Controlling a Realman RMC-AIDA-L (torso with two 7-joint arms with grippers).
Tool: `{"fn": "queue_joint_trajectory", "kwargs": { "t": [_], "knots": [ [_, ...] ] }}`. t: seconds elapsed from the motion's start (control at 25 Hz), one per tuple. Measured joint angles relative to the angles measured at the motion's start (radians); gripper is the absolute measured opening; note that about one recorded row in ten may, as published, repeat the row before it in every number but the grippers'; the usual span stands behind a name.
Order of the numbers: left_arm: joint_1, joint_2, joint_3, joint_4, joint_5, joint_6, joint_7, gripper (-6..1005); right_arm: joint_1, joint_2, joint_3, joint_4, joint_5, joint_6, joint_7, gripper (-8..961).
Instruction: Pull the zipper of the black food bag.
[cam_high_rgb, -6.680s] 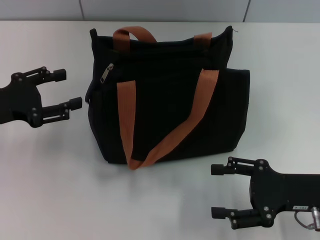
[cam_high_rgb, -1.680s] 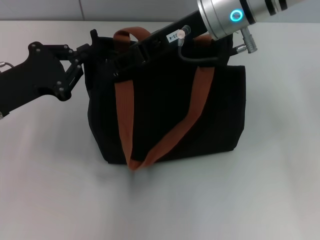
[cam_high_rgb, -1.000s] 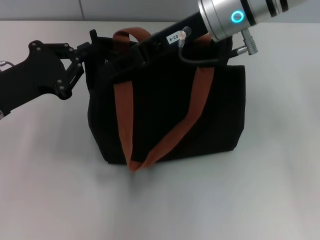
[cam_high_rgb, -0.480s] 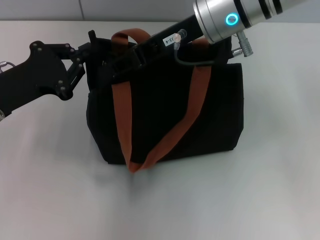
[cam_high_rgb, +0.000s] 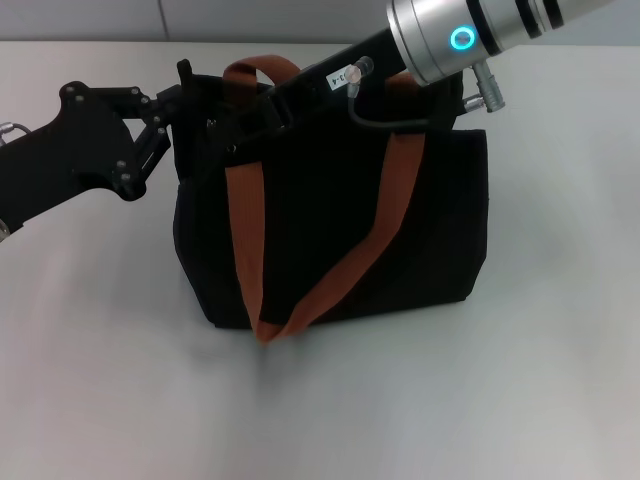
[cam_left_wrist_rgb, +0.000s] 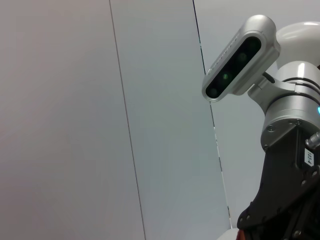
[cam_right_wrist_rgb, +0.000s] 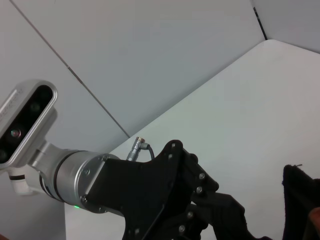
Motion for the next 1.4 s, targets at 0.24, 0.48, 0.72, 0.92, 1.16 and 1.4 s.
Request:
{"fn": "queue_joint_trajectory", "kwargs": {
  "t": [0.24, 0.48, 0.72, 0.92, 1.16, 1.4],
  "knots": [
    [0.0, 0.0, 0.0, 0.001, 0.0, 0.001, -0.002, 105, 0.001, -0.001, 0.0, -0.001, -0.003, 0.001, -0.001, 124],
    [0.0, 0.0, 0.0, 0.003, 0.0, 0.005, -0.003, 109, -0.002, -0.001, -0.004, -0.003, -0.003, 0.002, -0.006, 86],
    [0.0, 0.0, 0.0, 0.003, 0.0, 0.017, -0.003, 113, -0.003, -0.003, -0.021, -0.01, -0.004, 0.003, -0.004, 17],
    [0.004, 0.0, 0.0, 0.002, -0.01, 0.019, -0.003, 116, -0.025, -0.003, -0.036, -0.066, -0.008, 0.003, 0.023, 0],
    [0.008, 0.001, 0.0, -0.001, -0.013, 0.019, -0.003, 120, -0.06, -0.004, -0.068, -0.145, -0.031, 0.009, 0.08, -2],
    [0.012, 0.002, 0.0, -0.001, -0.015, 0.019, -0.002, 124, -0.062, -0.004, -0.077, -0.168, -0.059, 0.008, 0.121, -3]
  ]
}}
